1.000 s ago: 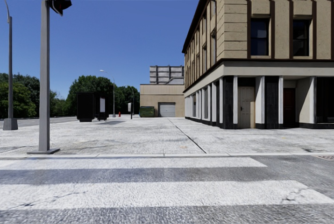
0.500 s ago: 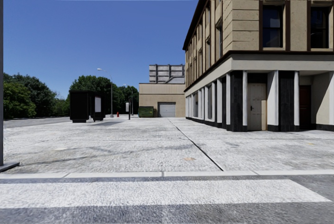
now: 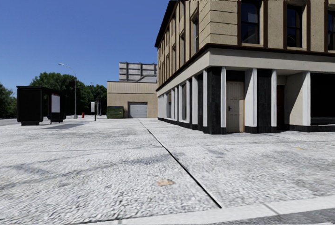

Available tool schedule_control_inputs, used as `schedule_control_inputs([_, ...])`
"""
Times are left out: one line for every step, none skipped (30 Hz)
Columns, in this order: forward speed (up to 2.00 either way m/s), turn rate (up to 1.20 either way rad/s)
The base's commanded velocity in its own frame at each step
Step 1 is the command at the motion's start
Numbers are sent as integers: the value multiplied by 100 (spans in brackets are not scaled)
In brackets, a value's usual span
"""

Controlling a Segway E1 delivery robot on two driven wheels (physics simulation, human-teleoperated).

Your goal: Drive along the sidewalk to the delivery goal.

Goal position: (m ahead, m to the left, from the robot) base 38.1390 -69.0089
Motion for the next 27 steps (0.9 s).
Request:
schedule_control_inputs([200,-60])
schedule_control_inputs([200,-60])
schedule_control_inputs([200,-60])
schedule_control_inputs([200,-60])
schedule_control_inputs([200,-60])
schedule_control_inputs([200,-60])
schedule_control_inputs([200,-60])
schedule_control_inputs([200,-60])
schedule_control_inputs([200,-60])
schedule_control_inputs([200,-60])
schedule_control_inputs([191,-60])
schedule_control_inputs([183,-60])
schedule_control_inputs([183,-60])
schedule_control_inputs([172,-60])
schedule_control_inputs([160,-60])
schedule_control_inputs([151,-60])
schedule_control_inputs([151,-60])
schedule_control_inputs([142,-60])
schedule_control_inputs([139,-60])
schedule_control_inputs([139,-60])
schedule_control_inputs([139,-60])
schedule_control_inputs([139,-60])
schedule_control_inputs([139,-60])
schedule_control_inputs([139,-60])
schedule_control_inputs([139,-60])
schedule_control_inputs([139,-60])
schedule_control_inputs([139,-60])
